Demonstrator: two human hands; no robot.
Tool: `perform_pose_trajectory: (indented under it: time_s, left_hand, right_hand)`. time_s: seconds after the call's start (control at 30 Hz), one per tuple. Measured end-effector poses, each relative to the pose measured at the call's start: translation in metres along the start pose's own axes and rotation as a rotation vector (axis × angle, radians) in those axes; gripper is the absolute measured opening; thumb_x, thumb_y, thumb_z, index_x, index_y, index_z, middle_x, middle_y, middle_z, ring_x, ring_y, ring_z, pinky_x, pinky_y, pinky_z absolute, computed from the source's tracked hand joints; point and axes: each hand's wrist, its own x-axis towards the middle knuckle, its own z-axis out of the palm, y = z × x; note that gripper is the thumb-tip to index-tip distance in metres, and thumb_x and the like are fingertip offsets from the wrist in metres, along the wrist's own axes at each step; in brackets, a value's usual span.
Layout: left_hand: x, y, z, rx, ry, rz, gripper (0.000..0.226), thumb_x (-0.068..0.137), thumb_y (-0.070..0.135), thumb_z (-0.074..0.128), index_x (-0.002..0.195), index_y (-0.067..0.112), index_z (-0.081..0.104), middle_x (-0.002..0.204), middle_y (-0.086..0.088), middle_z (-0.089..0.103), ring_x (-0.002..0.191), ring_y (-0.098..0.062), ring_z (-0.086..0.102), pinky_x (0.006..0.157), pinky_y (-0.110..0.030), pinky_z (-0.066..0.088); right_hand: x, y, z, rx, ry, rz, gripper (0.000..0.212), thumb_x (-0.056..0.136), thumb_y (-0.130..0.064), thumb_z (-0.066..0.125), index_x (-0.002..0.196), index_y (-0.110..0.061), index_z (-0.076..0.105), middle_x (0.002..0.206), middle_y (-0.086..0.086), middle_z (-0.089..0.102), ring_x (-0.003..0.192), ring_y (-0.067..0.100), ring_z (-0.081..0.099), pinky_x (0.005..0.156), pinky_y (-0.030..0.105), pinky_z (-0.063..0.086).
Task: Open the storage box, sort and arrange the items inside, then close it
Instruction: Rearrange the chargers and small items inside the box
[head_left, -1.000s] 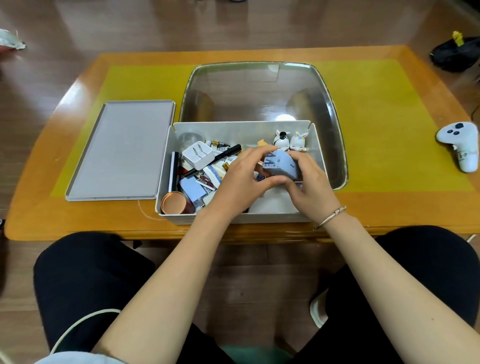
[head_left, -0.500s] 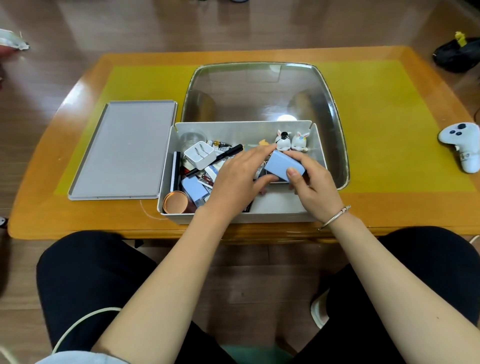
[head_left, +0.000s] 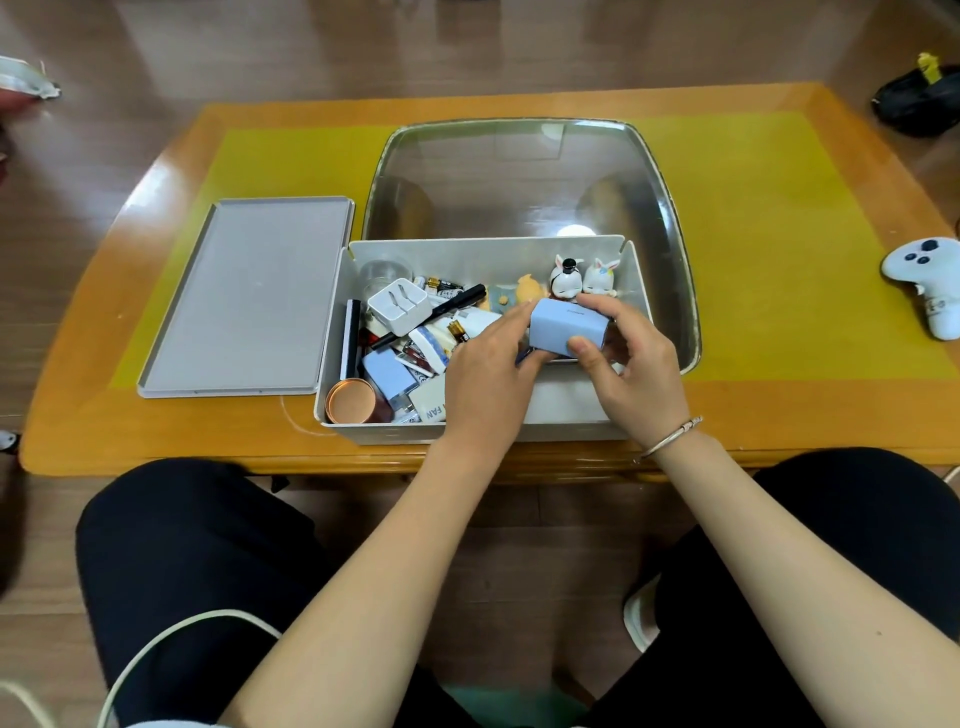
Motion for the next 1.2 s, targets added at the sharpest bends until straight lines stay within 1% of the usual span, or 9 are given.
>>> perform_pose_trajectory:
  time_s: [0.1,0.23,0.33,0.47,0.6,0.77,0.93,1.1,1.2]
  left_hand:
    - [-0.001,0.002,0.004,-0.056,-0.060,-0.035,0.040,0.091,0.022,0.062,0.130,0.016,0.055,0.087,-0.003,0.071,0.079,-0.020,0.066,0.074,-0.041,0.051]
    - [0.004,-0.005,0.001,-0.076,-0.185,-0.044,0.054,0.090,0.023,0.064,0.139,0.019,0.043,0.100,-0.007,0.070,0.090,-0.025,0.065,0.079,-0.042,0.051]
    - [0.009,-0.013,-0.008,-0.183,-0.281,-0.036,0.053,0.090,0.022,0.065,0.137,0.026,0.041,0.113,-0.001,0.065,0.096,-0.017,0.063,0.083,-0.039,0.052]
    - [0.014,-0.023,-0.018,-0.254,-0.292,0.008,0.043,0.089,0.014,0.064,0.126,0.029,0.049,0.110,0.006,0.063,0.092,-0.001,0.059,0.075,-0.015,0.048]
    - [0.016,-0.024,-0.019,-0.143,-0.218,0.063,0.035,0.084,0.018,0.070,0.114,0.024,0.052,0.106,0.012,0.055,0.096,-0.007,0.049,0.079,-0.020,0.040]
    - [0.010,-0.016,-0.010,-0.001,-0.029,0.109,0.034,0.082,0.018,0.072,0.106,0.007,0.050,0.099,0.005,0.044,0.088,-0.012,0.046,0.072,-0.018,0.034]
    - [0.006,-0.001,0.001,-0.030,-0.008,0.146,0.035,0.082,0.018,0.073,0.104,0.002,0.051,0.097,0.000,0.046,0.084,-0.018,0.050,0.067,-0.021,0.036]
    - [0.016,-0.003,-0.003,-0.066,-0.372,0.175,0.067,0.084,0.022,0.072,0.139,0.020,0.035,0.109,0.006,0.050,0.093,-0.007,0.051,0.076,-0.023,0.045]
    - [0.024,-0.006,-0.005,-0.057,-0.476,0.230,0.075,0.086,0.025,0.069,0.146,0.033,0.025,0.129,0.003,0.049,0.098,-0.004,0.046,0.083,-0.022,0.046]
  right_hand:
    - [0.001,0.001,0.000,0.016,0.000,-0.007,0.036,0.088,-0.017,0.061,0.122,-0.006,0.055,0.115,-0.003,0.055,0.103,0.006,0.051,0.081,0.019,0.047]
    - [0.002,0.002,0.001,0.088,-0.029,0.045,0.043,0.083,-0.012,0.068,0.123,-0.010,0.051,0.115,-0.008,0.052,0.099,0.009,0.057,0.077,0.013,0.050]
    - [0.002,0.002,0.001,0.142,-0.044,0.053,0.043,0.080,-0.008,0.071,0.117,-0.007,0.050,0.113,-0.008,0.052,0.105,0.008,0.058,0.078,0.019,0.055]
    - [0.001,0.004,0.000,0.121,-0.075,0.010,0.042,0.080,-0.010,0.072,0.117,-0.009,0.053,0.115,0.001,0.059,0.105,0.014,0.060,0.079,0.026,0.056]
    - [0.003,0.004,0.001,0.001,-0.055,-0.030,0.046,0.080,-0.013,0.072,0.123,-0.010,0.054,0.119,0.006,0.061,0.097,0.010,0.061,0.074,0.010,0.051]
    - [0.010,-0.005,-0.002,0.331,-0.039,0.350,0.036,0.091,-0.020,0.058,0.126,-0.013,0.054,0.108,0.002,0.066,0.093,0.010,0.068,0.074,0.025,0.057]
    - [0.025,-0.012,-0.005,0.459,-0.021,0.491,0.023,0.091,-0.011,0.058,0.113,-0.007,0.057,0.101,0.005,0.063,0.081,0.009,0.068,0.058,0.026,0.059]
    - [0.028,-0.007,-0.013,0.304,-0.044,0.430,0.035,0.084,-0.004,0.065,0.117,-0.007,0.053,0.102,0.000,0.061,0.084,-0.001,0.062,0.072,0.021,0.056]
    - [0.027,-0.002,-0.018,0.321,-0.127,0.429,0.037,0.084,-0.004,0.066,0.118,-0.009,0.054,0.100,0.002,0.065,0.079,-0.005,0.064,0.064,0.017,0.055]
